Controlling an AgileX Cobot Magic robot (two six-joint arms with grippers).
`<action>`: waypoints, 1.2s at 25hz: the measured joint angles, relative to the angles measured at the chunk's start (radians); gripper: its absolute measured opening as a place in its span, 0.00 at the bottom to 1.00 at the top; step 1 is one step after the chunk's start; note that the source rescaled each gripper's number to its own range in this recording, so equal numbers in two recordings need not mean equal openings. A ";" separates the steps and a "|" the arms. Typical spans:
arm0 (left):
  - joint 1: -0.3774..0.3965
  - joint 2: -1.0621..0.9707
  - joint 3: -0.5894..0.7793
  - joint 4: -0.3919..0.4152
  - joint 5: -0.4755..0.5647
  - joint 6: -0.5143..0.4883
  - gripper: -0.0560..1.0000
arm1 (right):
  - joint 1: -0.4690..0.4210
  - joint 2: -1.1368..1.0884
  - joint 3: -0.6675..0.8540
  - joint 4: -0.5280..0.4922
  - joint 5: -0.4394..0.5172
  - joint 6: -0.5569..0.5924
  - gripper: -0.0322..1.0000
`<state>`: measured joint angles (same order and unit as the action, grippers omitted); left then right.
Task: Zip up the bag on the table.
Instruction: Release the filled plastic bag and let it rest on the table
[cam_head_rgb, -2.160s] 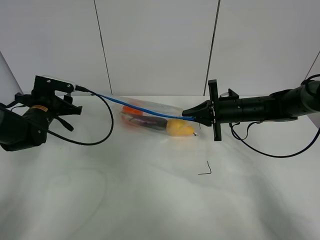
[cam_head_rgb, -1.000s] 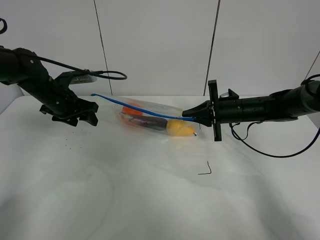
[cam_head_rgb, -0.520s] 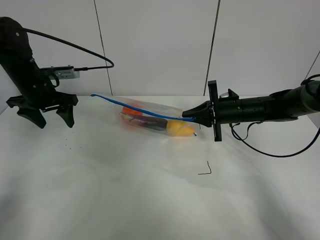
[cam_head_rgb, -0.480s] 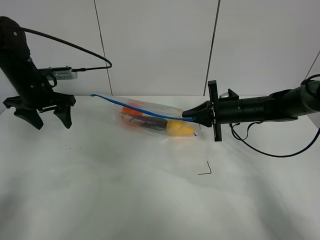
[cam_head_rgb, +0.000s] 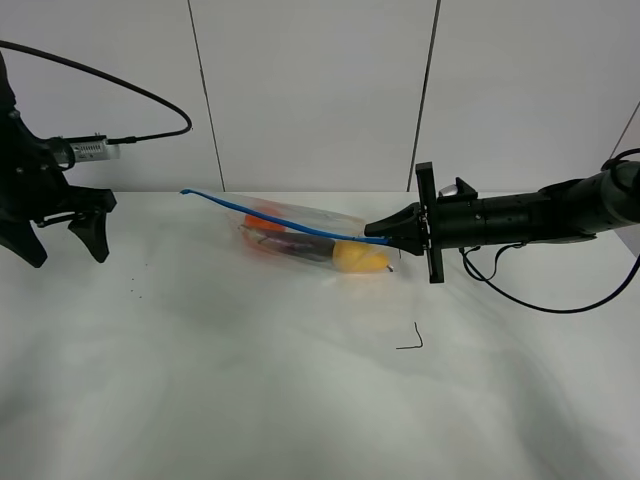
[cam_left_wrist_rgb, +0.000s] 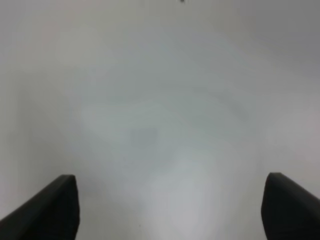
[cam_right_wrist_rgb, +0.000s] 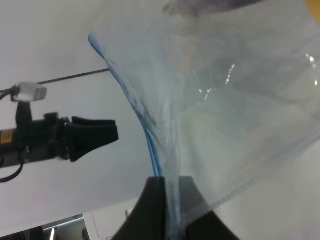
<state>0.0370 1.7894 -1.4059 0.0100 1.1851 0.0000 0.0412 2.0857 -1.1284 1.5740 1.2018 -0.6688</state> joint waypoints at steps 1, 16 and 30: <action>0.000 -0.024 0.019 0.003 0.000 0.000 1.00 | 0.000 0.000 0.000 -0.001 0.000 0.000 0.04; 0.000 -0.766 0.611 0.011 -0.027 -0.008 1.00 | 0.000 0.000 0.000 -0.005 0.000 0.000 0.04; 0.000 -1.512 0.905 -0.010 -0.134 0.027 1.00 | 0.000 0.000 0.000 -0.005 0.000 0.000 0.04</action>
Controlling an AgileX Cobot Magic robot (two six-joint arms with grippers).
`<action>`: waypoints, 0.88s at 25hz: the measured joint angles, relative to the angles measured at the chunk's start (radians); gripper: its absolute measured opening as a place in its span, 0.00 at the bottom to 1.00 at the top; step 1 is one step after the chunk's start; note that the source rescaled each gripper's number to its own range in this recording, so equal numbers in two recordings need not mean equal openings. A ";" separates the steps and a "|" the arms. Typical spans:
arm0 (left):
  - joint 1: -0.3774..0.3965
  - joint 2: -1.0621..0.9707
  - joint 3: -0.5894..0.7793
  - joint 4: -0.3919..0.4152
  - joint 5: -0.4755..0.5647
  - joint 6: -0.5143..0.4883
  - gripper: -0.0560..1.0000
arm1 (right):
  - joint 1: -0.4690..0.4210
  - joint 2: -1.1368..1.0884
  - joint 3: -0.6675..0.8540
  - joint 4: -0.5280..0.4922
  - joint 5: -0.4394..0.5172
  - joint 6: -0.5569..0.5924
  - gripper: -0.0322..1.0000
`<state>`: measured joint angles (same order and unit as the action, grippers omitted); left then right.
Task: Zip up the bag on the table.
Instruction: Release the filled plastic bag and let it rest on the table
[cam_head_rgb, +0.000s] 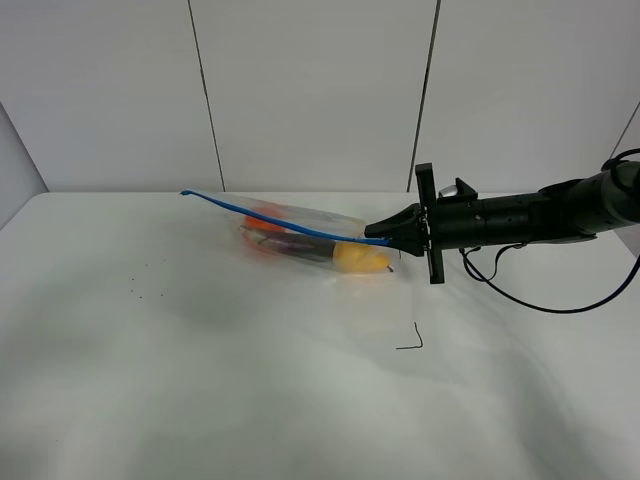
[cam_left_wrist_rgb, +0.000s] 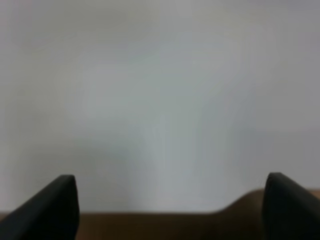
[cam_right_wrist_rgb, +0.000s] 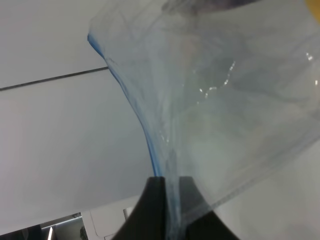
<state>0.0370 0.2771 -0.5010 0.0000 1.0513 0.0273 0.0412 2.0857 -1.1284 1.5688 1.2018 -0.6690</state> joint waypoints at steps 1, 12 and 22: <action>0.000 -0.044 0.001 0.000 0.000 0.001 1.00 | 0.000 0.000 0.000 0.000 0.000 0.000 0.04; 0.000 -0.279 0.005 0.006 0.003 -0.006 1.00 | 0.000 0.000 0.000 -0.001 0.001 0.030 0.57; 0.000 -0.279 0.005 0.006 0.002 -0.006 1.00 | -0.001 -0.002 -0.109 -0.312 0.004 0.135 0.96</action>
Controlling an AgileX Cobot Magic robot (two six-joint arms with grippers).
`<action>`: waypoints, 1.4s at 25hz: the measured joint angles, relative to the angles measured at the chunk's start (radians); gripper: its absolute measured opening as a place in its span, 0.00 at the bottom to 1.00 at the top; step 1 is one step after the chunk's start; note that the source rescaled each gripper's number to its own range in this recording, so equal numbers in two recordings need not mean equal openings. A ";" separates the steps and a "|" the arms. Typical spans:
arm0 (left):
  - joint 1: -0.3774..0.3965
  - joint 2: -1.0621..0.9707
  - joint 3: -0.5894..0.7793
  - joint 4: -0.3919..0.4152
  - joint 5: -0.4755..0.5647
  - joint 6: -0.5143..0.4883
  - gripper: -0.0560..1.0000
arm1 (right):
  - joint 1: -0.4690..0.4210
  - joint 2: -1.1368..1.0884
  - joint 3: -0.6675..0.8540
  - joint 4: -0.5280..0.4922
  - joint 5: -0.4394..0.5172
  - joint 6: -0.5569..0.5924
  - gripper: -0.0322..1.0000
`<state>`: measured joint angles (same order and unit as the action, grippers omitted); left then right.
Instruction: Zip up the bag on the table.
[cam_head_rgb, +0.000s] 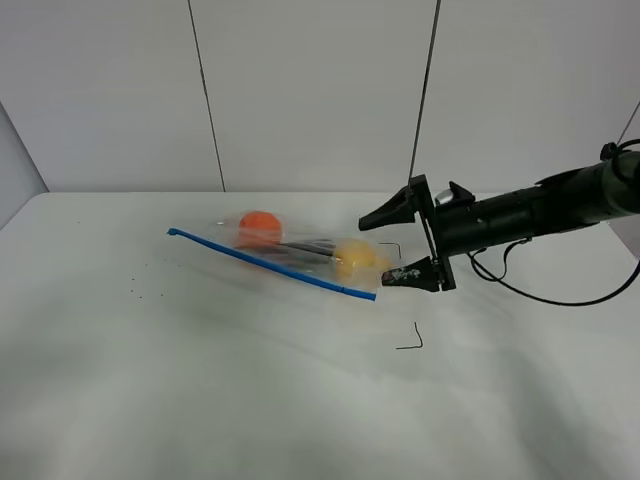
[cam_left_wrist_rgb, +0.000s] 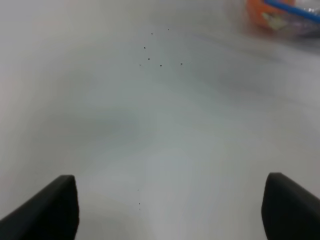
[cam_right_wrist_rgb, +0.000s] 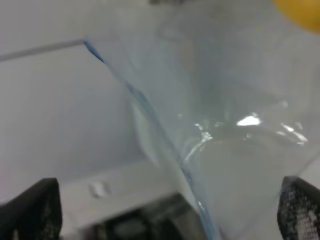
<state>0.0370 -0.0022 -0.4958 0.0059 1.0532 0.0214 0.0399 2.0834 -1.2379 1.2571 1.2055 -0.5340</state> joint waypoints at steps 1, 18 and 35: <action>0.000 0.000 0.000 0.000 0.000 0.000 1.00 | 0.000 0.000 -0.047 -0.087 0.001 0.041 0.96; 0.000 0.000 0.000 0.000 0.000 -0.001 1.00 | -0.006 -0.009 -0.439 -1.117 0.005 0.489 0.96; 0.000 0.000 0.000 0.001 0.000 -0.003 1.00 | -0.016 -0.370 -0.074 -1.176 0.004 0.490 0.95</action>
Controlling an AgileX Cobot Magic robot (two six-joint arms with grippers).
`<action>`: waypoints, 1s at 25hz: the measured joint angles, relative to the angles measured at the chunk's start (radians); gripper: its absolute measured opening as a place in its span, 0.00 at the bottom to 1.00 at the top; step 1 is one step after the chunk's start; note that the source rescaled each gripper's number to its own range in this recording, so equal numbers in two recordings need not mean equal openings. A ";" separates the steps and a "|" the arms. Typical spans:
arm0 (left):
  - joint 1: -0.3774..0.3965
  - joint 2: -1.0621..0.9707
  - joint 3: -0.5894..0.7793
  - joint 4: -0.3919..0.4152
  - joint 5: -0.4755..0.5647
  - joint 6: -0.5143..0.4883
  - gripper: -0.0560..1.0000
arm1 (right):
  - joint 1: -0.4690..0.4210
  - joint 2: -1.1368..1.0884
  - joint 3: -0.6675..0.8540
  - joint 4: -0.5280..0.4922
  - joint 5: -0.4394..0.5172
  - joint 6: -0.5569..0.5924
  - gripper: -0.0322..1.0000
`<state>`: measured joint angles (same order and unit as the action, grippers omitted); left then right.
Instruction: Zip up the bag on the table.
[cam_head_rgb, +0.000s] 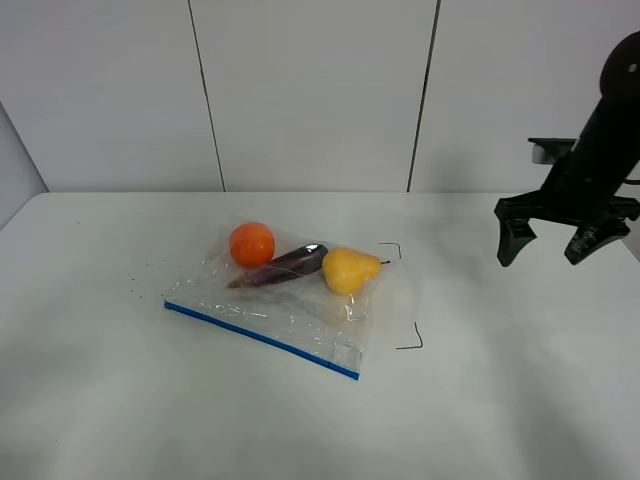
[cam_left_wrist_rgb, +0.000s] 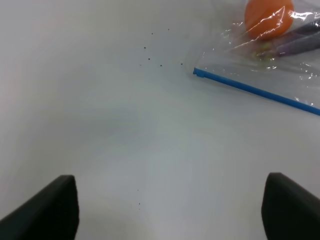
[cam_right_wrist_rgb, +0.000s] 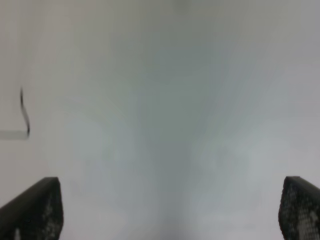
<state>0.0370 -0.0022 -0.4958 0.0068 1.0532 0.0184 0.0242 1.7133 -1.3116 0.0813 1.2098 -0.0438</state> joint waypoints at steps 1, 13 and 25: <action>0.000 0.000 0.000 0.000 0.000 0.000 1.00 | 0.000 -0.052 0.059 0.000 0.000 0.000 0.95; 0.000 0.000 0.000 0.000 0.000 0.000 1.00 | 0.000 -0.890 0.733 -0.006 -0.164 -0.003 0.95; 0.000 0.000 0.000 0.000 0.000 0.000 1.00 | 0.000 -1.543 0.813 -0.061 -0.179 0.018 0.95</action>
<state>0.0370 -0.0022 -0.4958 0.0068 1.0532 0.0184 0.0242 0.1702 -0.4982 0.0206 1.0312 -0.0256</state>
